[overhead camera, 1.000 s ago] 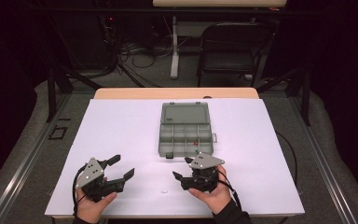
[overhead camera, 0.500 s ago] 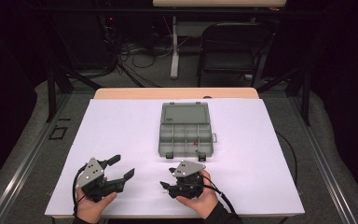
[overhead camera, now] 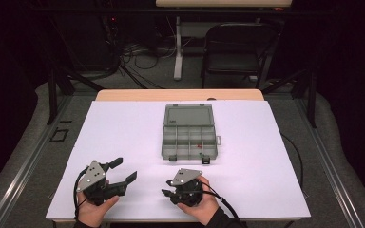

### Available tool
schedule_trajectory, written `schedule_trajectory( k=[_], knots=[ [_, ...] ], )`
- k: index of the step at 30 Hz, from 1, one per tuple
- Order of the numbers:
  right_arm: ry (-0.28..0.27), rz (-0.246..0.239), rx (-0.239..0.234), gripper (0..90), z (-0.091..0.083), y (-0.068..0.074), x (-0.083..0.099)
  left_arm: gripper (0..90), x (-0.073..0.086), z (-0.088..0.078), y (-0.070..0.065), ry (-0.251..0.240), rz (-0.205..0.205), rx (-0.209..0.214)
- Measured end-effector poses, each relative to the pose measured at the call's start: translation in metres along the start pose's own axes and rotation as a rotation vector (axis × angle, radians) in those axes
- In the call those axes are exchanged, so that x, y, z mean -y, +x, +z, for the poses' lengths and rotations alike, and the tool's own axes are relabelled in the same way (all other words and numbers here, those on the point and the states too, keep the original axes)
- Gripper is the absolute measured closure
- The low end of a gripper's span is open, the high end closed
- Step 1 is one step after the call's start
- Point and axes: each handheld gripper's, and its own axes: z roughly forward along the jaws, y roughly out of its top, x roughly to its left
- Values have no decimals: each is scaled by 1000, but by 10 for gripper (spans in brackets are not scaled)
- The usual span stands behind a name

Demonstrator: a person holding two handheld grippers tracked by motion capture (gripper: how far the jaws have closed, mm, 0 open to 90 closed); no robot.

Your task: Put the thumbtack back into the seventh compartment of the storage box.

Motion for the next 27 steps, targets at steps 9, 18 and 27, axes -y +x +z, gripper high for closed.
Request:
schedule_trajectory(
  k=[9,18,27],
  knots=[
    [21,-4,-21,716,6,1,3,272,0,0,0,0,1,-1],
    [49,-1,-32,763,10,1,6,272,0,0,0,0,1,1],
    [66,-5,-37,805,14,2,8,272,0,0,0,1,1,-1]
  ],
)
